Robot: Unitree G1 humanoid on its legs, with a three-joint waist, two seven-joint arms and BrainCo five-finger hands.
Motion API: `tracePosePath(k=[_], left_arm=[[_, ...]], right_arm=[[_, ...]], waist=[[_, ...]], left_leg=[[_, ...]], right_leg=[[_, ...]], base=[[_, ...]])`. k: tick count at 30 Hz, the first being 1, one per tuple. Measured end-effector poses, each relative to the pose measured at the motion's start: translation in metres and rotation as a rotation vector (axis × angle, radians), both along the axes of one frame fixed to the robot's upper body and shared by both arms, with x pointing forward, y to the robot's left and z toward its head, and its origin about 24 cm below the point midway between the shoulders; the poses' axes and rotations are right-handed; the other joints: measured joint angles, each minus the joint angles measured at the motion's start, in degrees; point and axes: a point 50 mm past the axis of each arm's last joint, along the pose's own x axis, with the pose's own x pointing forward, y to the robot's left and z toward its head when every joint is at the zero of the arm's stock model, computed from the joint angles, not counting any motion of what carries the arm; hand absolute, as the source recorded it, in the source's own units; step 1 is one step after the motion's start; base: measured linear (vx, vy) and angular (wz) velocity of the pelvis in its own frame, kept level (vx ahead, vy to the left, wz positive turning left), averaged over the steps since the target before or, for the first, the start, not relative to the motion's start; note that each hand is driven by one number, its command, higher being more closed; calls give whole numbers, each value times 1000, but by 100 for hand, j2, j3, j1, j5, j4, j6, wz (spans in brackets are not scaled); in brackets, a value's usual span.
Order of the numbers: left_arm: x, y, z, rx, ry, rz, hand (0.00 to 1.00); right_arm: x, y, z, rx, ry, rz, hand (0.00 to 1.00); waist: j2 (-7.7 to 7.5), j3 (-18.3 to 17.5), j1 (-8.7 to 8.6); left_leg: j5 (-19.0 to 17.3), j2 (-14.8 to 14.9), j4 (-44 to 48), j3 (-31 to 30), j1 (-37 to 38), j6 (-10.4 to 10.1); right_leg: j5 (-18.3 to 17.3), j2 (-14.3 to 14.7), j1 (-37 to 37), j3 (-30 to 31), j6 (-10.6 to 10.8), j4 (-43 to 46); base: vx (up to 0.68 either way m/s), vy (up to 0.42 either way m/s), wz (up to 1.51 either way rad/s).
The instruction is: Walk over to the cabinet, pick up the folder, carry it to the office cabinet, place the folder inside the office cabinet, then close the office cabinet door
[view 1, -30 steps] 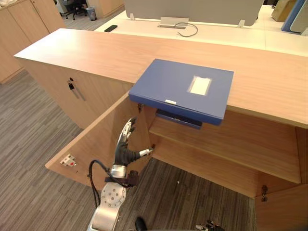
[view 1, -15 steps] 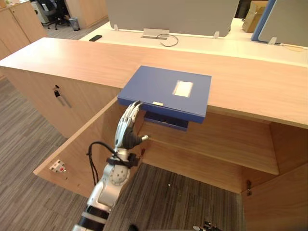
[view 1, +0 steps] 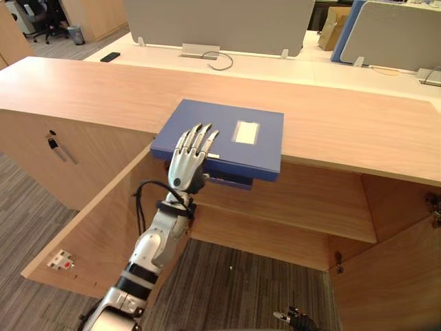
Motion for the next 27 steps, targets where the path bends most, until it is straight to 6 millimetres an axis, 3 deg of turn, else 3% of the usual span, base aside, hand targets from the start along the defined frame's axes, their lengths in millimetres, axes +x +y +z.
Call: tracePosePath(k=[8,27], left_arm=[[20,16,-8,128,34,97,0],[51,34,8,220,30,213,0]], right_arm=[[-1,-3,0,-10,-2,-43,0],[17,-3,4,-11,-48,-71,0]], waist=[[-1,2,-49],[20,80,-169]], left_leg=[[-12,-13,-23,158,13,-11],[-27,-35,-19,276,-12,-4]], right_leg=[[77,-36,-74,22,125,-60],[156,-66,-189,110,255,-50]], base=[[-78,-6,-14],[-8,-17,-4]])
